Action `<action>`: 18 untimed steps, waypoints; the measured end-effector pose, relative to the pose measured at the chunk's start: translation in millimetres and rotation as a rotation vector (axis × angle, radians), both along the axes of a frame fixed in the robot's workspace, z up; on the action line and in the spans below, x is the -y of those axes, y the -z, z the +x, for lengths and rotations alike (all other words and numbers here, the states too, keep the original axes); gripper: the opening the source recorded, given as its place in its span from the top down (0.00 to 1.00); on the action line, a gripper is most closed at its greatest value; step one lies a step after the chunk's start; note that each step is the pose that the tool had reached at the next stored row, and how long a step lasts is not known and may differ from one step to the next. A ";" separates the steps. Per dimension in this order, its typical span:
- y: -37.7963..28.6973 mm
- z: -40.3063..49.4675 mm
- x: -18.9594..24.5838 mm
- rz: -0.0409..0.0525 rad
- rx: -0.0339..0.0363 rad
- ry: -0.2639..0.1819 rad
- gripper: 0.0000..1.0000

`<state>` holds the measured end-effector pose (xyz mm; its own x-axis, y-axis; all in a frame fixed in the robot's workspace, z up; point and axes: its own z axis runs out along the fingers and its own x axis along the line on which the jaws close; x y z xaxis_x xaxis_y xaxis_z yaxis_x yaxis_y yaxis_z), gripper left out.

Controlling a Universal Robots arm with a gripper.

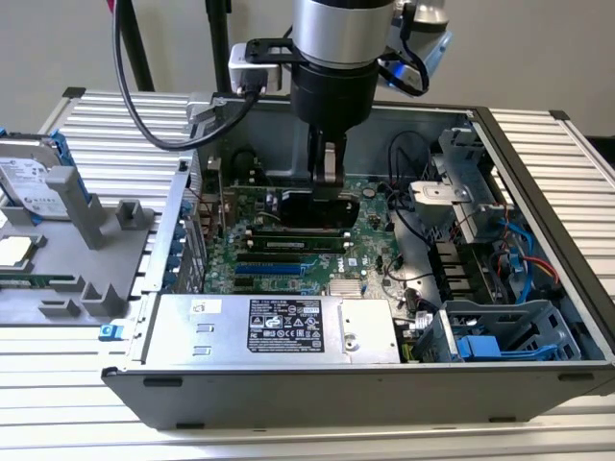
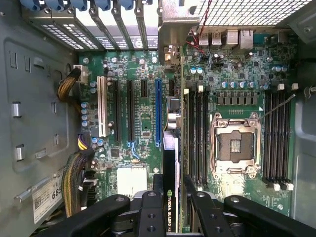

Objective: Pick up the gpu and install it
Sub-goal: 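Insert the gpu into the slot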

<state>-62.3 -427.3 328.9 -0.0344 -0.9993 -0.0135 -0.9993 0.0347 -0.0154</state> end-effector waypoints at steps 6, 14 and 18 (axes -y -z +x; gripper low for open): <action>2.3 -0.1 0.0 0.0001 0.0004 0.000 1.00; 4.9 -0.1 0.0 0.0000 0.0004 0.000 1.00; 6.1 -0.1 0.0 0.0001 0.0007 0.000 1.00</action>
